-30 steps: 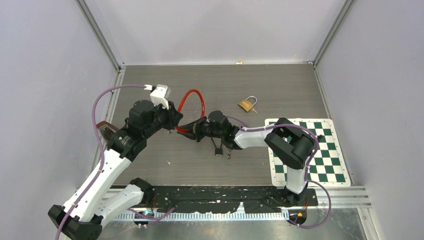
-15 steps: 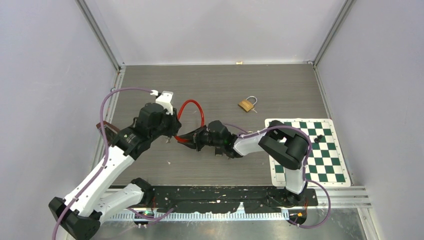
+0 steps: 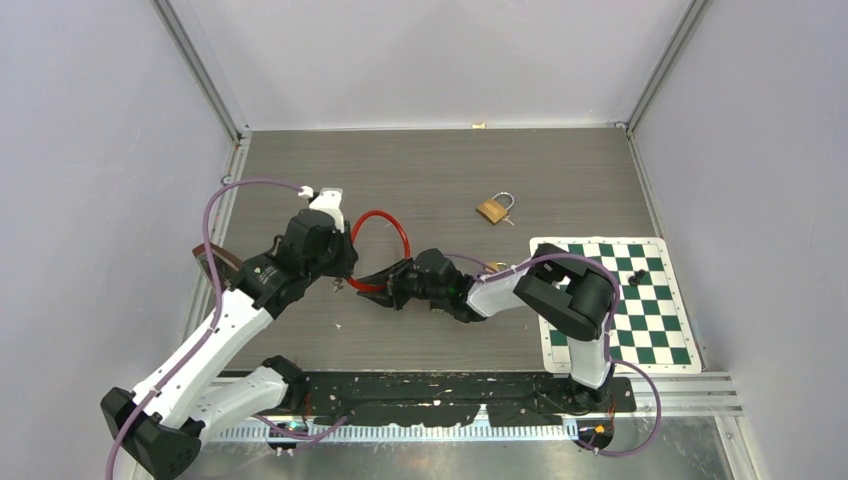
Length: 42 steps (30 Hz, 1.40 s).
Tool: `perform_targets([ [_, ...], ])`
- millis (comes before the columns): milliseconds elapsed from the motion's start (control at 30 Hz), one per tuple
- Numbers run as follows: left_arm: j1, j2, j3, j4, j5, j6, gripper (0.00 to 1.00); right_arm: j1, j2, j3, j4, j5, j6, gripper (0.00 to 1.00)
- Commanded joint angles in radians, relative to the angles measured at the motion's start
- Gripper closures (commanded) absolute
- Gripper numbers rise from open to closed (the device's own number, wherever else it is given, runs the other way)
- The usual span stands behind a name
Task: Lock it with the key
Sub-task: Lock the lock.
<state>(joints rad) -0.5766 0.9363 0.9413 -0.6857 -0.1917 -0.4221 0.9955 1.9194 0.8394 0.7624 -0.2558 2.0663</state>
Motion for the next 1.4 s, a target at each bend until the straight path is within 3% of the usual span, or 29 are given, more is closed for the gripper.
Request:
perform_targets([
  [0, 0.0, 0.013, -0.026, -0.023, -0.067, 0.009, 1.0, 0.034, -0.103, 0.009, 0.167, -0.029, 0.379, 0.66],
  [467, 0.0, 0.031, -0.069, 0.013, -0.053, -0.041, 1.0, 0.034, -0.095, -0.048, 0.272, 0.055, 0.423, 0.61],
  [800, 0.0, 0.023, -0.069, 0.027, -0.083, -0.042, 1.0, 0.034, -0.107, -0.083, 0.265, 0.078, 0.414, 0.43],
  [1000, 0.002, 0.036, -0.05, 0.032, -0.108, -0.005, 1.0, 0.028, -0.125, -0.117, 0.259, 0.068, 0.387, 0.42],
  [1200, 0.002, 0.048, -0.019, 0.032, -0.069, 0.002, 1.0, -0.069, -0.234, -0.184, 0.15, 0.028, 0.115, 0.49],
  [1367, 0.001, 0.059, 0.043, -0.009, -0.026, -0.013, 1.0, -0.23, -0.394, -0.14, -0.144, -0.035, -0.398, 0.47],
])
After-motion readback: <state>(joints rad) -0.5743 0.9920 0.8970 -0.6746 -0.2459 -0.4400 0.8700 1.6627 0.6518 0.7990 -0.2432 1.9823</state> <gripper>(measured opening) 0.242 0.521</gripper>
